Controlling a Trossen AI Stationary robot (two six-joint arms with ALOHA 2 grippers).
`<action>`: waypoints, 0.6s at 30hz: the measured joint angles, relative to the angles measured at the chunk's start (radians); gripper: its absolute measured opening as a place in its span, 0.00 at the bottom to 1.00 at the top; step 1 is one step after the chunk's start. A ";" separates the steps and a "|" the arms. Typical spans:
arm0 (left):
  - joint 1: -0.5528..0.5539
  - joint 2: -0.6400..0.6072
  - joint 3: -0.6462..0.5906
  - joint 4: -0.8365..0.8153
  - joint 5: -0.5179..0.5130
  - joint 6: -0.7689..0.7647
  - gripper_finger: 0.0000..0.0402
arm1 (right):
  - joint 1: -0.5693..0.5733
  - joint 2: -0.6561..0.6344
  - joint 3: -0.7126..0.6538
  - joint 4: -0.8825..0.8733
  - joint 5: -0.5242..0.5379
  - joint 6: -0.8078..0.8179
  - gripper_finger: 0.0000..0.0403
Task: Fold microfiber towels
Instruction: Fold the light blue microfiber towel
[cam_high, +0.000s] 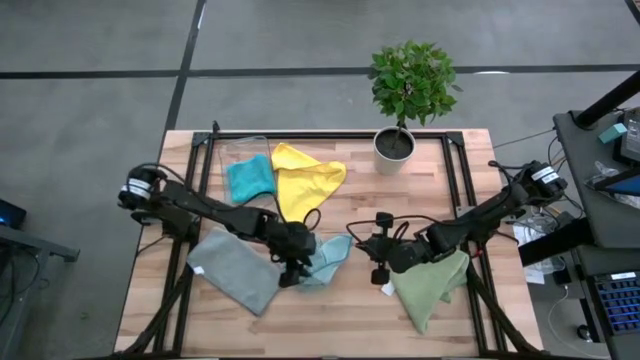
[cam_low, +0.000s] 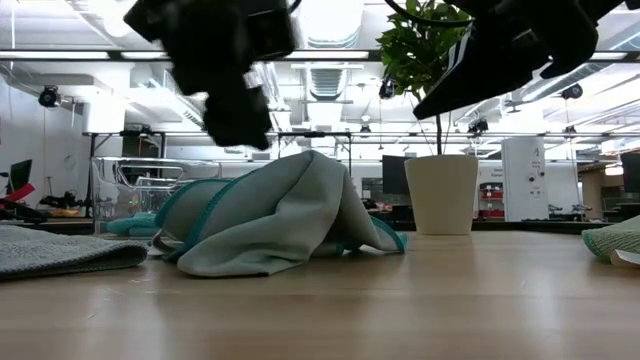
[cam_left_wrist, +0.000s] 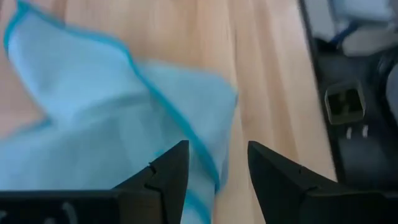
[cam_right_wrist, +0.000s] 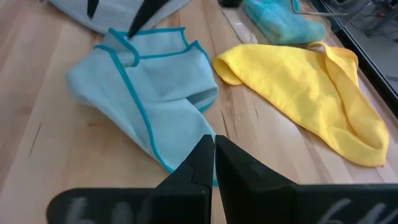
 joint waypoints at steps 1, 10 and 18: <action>-0.004 -0.008 0.004 -0.032 0.000 0.006 0.37 | 0.000 0.000 0.000 0.001 0.000 0.003 0.02; -0.041 -0.008 -0.001 -0.184 -0.060 0.008 0.46 | 0.000 0.000 0.000 0.005 0.000 0.026 0.02; -0.068 0.053 -0.005 -0.170 -0.087 0.038 0.51 | 0.000 0.000 0.000 0.005 0.001 0.025 0.02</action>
